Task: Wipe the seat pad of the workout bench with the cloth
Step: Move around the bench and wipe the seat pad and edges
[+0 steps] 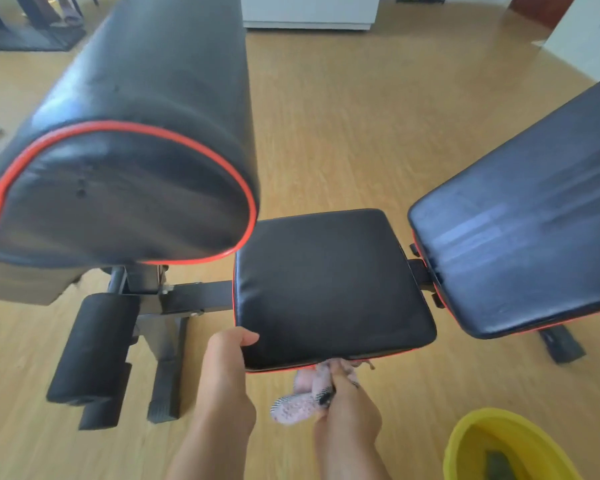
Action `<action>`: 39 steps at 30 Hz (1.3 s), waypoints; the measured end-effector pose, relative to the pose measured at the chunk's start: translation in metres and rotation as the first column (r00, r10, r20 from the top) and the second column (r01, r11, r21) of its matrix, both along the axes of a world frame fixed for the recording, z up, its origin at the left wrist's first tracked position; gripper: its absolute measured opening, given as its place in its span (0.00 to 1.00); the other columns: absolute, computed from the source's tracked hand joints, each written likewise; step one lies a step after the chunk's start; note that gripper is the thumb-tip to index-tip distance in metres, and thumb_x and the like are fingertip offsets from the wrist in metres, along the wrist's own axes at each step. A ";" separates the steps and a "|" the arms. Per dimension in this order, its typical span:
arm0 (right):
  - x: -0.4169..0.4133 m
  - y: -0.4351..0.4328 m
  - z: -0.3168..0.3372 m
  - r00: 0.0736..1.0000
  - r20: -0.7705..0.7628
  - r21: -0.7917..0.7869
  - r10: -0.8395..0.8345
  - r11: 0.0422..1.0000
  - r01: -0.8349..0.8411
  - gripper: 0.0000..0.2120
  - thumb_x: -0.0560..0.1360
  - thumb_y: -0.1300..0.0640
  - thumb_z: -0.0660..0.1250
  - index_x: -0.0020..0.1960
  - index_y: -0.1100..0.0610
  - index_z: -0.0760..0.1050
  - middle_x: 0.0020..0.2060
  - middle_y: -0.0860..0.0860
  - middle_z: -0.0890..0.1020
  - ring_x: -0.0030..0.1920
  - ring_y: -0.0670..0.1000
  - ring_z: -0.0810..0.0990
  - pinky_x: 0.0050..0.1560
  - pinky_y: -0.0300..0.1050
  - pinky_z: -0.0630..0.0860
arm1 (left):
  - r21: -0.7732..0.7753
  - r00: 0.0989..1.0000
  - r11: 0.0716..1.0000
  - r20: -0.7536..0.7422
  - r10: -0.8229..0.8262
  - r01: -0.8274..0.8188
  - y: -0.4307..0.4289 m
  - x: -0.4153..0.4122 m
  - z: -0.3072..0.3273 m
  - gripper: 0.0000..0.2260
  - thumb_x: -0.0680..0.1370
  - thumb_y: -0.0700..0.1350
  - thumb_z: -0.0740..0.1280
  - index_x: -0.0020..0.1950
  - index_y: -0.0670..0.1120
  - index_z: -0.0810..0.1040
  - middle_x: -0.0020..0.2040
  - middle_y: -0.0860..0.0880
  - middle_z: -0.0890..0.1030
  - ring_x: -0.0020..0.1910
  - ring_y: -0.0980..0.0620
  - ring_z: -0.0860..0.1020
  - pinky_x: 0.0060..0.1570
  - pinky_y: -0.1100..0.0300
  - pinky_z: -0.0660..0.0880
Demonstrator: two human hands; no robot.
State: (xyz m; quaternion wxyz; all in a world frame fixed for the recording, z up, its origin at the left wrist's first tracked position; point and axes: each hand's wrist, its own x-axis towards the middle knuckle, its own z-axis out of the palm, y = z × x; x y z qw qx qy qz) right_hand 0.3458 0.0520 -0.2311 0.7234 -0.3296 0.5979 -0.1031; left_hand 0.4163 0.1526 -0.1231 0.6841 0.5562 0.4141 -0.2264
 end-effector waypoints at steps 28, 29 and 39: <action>0.014 -0.134 0.036 0.885 -0.455 -0.871 0.104 0.157 -0.466 0.07 0.77 0.61 0.73 0.40 0.62 0.84 0.35 0.55 0.82 0.39 0.61 0.79 0.38 0.46 0.69 | 0.028 1.000 1.000 -0.016 -0.003 0.004 -0.008 0.008 -0.008 0.23 0.75 0.34 0.65 0.70 0.39 0.72 0.71 0.41 0.74 0.71 0.39 0.69 0.68 0.45 0.66; 0.023 -0.141 0.039 0.856 -0.502 -0.852 0.122 0.103 -0.514 0.10 0.77 0.60 0.73 0.38 0.61 0.83 0.34 0.56 0.82 0.39 0.62 0.80 0.37 0.47 0.70 | 0.021 1.000 1.000 -0.015 0.000 0.001 -0.008 0.008 -0.008 0.23 0.75 0.35 0.65 0.71 0.39 0.71 0.72 0.41 0.73 0.72 0.39 0.69 0.69 0.44 0.65; -0.003 -0.140 0.048 0.838 -0.503 -0.854 0.211 0.029 -0.520 0.09 0.79 0.61 0.71 0.40 0.56 0.84 0.34 0.47 0.83 0.32 0.49 0.77 0.31 0.38 0.67 | 0.010 0.999 1.000 0.045 -0.005 0.005 -0.005 0.007 -0.004 0.24 0.74 0.35 0.65 0.70 0.43 0.68 0.76 0.43 0.69 0.75 0.41 0.65 0.70 0.45 0.64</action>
